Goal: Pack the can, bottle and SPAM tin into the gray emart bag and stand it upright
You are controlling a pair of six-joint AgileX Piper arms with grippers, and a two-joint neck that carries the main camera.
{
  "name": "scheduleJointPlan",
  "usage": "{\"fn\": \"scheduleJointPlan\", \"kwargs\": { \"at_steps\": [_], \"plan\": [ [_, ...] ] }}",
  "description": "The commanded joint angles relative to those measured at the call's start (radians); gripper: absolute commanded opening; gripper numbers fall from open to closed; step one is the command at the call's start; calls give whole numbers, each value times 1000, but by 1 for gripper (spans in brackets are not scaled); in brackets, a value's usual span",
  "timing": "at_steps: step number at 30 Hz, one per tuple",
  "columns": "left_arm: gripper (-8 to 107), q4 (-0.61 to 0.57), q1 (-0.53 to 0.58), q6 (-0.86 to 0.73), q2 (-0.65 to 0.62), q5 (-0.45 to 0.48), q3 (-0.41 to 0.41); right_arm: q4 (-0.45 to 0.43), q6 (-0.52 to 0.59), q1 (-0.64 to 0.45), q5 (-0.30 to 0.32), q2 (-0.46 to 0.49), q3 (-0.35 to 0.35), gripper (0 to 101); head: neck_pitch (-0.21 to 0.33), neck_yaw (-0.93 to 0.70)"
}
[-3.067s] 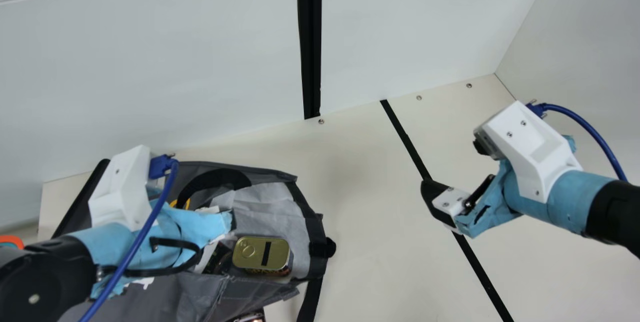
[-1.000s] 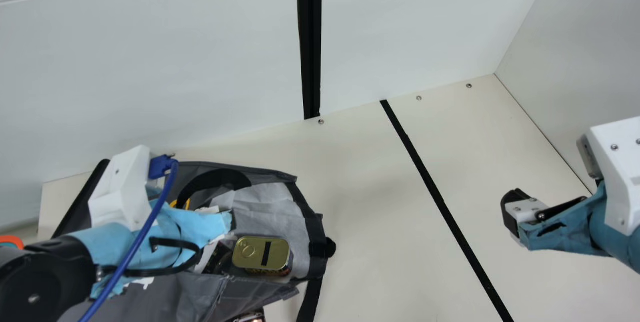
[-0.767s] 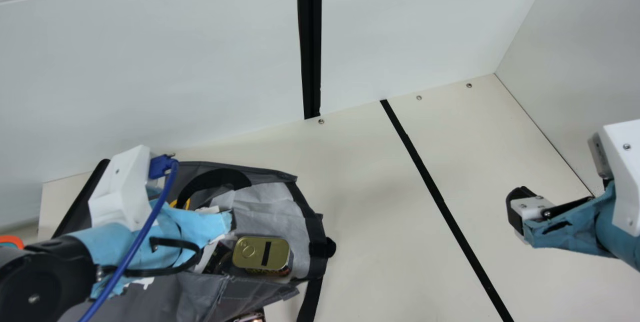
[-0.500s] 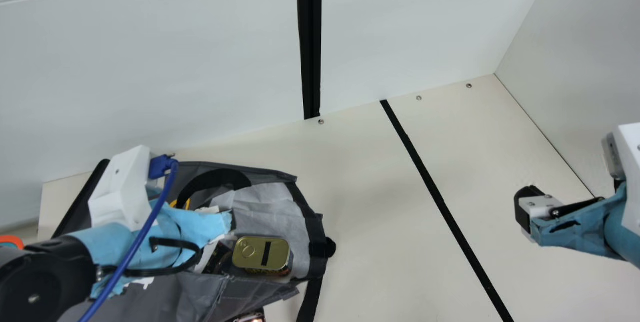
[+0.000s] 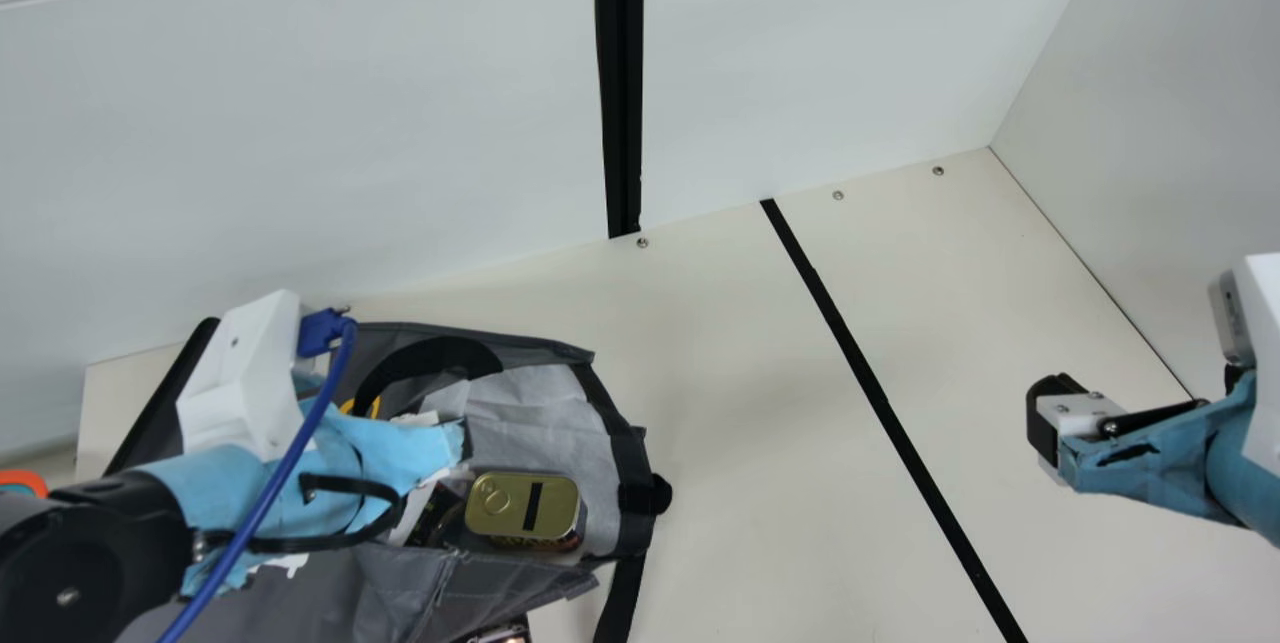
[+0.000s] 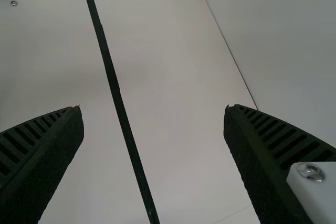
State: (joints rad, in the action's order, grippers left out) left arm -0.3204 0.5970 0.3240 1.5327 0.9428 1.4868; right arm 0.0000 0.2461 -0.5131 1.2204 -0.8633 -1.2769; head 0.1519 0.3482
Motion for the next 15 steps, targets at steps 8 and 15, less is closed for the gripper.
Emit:
{"fn": "scheduleJointPlan", "kwargs": {
  "at_steps": [8,15],
  "plan": [
    [-8,0,0,0,0,0,0,-5,-10,19,0,-2,0,95,23,1],
    [-8,0,0,0,0,0,0,-4,-6,47,0,-18,-11,95,23,1]
  ]
}}
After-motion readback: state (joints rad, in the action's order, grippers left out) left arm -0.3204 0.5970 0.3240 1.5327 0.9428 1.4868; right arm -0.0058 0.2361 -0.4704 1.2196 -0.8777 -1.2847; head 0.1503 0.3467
